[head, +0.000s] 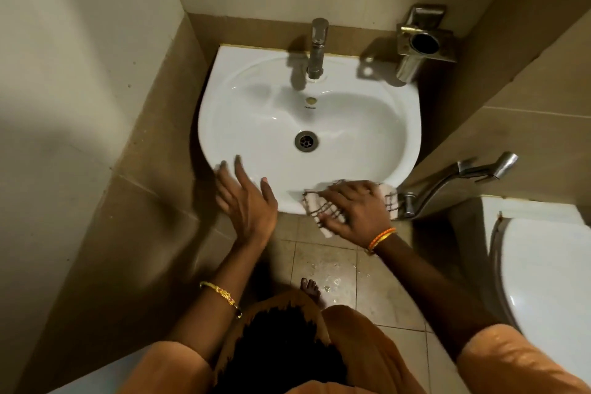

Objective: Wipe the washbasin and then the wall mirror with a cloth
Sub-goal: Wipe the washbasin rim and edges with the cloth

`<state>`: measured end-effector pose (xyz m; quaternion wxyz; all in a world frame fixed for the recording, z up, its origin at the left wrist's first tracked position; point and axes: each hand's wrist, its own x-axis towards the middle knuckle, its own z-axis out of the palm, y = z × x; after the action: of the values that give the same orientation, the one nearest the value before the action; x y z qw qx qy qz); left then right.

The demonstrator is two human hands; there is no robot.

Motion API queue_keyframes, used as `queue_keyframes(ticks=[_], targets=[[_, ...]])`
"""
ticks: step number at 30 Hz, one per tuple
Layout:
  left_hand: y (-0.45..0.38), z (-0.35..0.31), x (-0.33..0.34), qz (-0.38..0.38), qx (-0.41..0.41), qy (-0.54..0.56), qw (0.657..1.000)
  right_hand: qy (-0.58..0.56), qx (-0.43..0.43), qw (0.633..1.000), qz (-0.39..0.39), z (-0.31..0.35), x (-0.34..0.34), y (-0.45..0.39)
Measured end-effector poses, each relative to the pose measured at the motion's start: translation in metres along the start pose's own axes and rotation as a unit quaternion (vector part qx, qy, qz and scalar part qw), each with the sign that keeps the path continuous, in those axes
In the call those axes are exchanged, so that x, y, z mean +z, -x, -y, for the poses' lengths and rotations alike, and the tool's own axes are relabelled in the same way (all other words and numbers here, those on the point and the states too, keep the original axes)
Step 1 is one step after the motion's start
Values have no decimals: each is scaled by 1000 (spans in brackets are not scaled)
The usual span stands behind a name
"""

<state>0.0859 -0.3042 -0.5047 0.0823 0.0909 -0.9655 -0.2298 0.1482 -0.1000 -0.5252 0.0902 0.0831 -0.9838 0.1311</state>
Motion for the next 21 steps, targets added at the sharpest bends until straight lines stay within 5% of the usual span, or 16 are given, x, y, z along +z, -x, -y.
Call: queue_keyframes(ticks=[4, 10, 15, 21], targets=[[21, 8, 13, 53, 146, -27, 987, 40, 92, 994, -43, -56, -16, 12], [29, 28, 25, 67, 193, -31, 978, 10, 207, 972, -108, 31, 14, 0], [35, 24, 28, 55, 170, -37, 983, -8, 171, 981, -91, 78, 31, -8], [37, 25, 30, 54, 160, -53, 984, -25, 104, 992, -61, -14, 6, 23]])
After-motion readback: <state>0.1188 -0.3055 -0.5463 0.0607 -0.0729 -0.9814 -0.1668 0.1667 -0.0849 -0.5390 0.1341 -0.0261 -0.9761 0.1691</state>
